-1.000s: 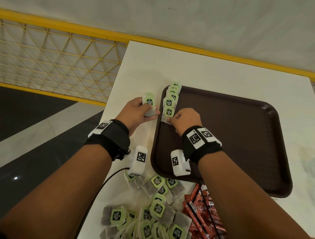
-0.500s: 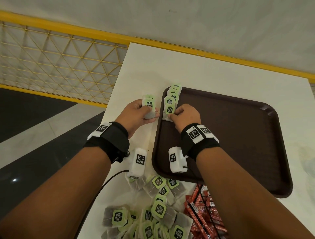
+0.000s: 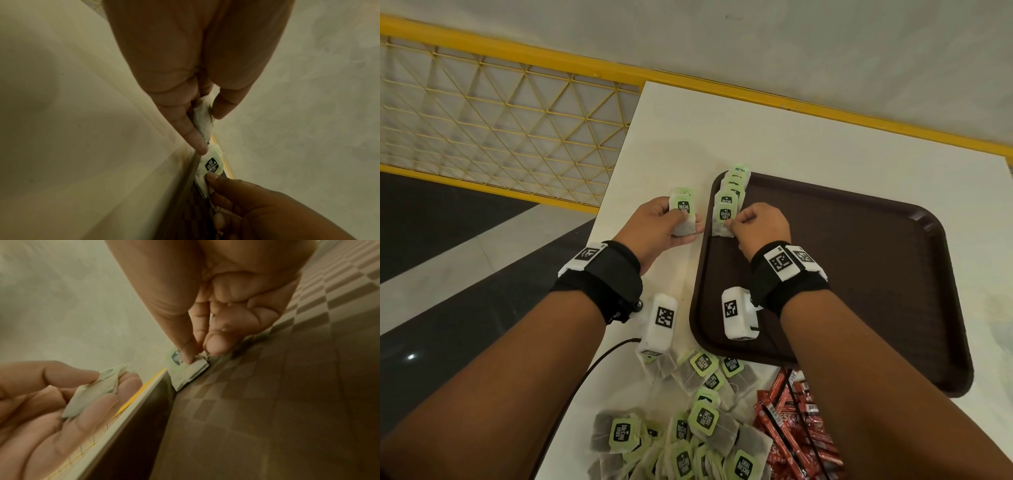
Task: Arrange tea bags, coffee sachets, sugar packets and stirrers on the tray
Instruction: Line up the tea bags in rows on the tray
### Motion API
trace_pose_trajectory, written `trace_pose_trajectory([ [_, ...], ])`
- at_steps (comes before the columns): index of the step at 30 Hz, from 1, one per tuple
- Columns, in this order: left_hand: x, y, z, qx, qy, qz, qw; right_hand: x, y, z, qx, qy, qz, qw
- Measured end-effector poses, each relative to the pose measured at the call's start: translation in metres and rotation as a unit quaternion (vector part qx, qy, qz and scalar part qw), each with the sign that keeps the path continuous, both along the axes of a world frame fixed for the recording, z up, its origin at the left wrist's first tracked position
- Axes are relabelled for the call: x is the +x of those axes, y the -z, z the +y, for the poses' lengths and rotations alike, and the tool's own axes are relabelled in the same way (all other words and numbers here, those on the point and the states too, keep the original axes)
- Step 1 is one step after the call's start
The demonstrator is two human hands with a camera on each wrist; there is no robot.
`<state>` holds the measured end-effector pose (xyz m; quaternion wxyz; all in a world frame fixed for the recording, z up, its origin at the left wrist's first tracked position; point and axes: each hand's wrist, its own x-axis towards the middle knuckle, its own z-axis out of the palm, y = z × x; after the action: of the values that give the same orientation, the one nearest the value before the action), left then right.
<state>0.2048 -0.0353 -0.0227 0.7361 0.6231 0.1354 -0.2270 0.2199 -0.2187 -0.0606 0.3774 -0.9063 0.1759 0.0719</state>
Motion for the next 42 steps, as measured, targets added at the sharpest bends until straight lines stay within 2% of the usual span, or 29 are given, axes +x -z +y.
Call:
trace_pose_trajectory([
  [7, 0.001, 0.001, 0.0, -0.013, -0.002, 0.017, 1.0, 0.0, 0.001, 0.003, 0.01, 0.02, 0.005, 1.0],
  [10, 0.002, 0.004, -0.001, -0.027, 0.004, 0.026, 0.999, -0.003, -0.006, 0.001, -0.002, 0.031, -0.021, 0.999],
  [12, 0.001, 0.005, -0.002, -0.012, 0.019, 0.005, 1.0, -0.006, -0.014, 0.002, -0.002, 0.023, -0.045, 0.999],
  [14, 0.0, 0.005, -0.004, 0.041, 0.038, -0.034, 0.998, -0.01, -0.021, 0.005, 0.057, -0.006, -0.053, 0.997],
  [17, 0.001, 0.005, -0.004, 0.129, 0.063, -0.087, 0.986, -0.019, -0.028, 0.011, 0.17, -0.054, -0.007, 0.984],
  [22, 0.0, 0.005, -0.005, 0.119, 0.064, -0.075, 0.988, -0.024, -0.022, 0.004, 0.227, -0.031, 0.018, 0.973],
  [29, 0.0, 0.008, -0.002, 0.066, -0.001, -0.015, 0.998, -0.023, -0.015, -0.009, 0.148, -0.038, 0.073, 0.985],
  [32, -0.002, 0.01, -0.002, 0.084, 0.011, -0.025, 0.996, -0.018, -0.01, -0.007, 0.124, -0.032, 0.085, 0.988],
  [35, -0.004, 0.012, -0.001, 0.137, 0.035, -0.055, 0.988, -0.016, -0.006, -0.007, 0.112, -0.013, 0.097, 0.989],
  [39, -0.006, 0.013, -0.001, 0.169, 0.059, -0.087, 0.98, -0.024, -0.018, -0.009, 0.073, -0.027, 0.022, 0.997],
  [42, -0.007, 0.012, -0.004, 0.171, 0.072, -0.094, 0.978, -0.03, -0.034, -0.003, 0.145, -0.06, -0.007, 0.988],
])
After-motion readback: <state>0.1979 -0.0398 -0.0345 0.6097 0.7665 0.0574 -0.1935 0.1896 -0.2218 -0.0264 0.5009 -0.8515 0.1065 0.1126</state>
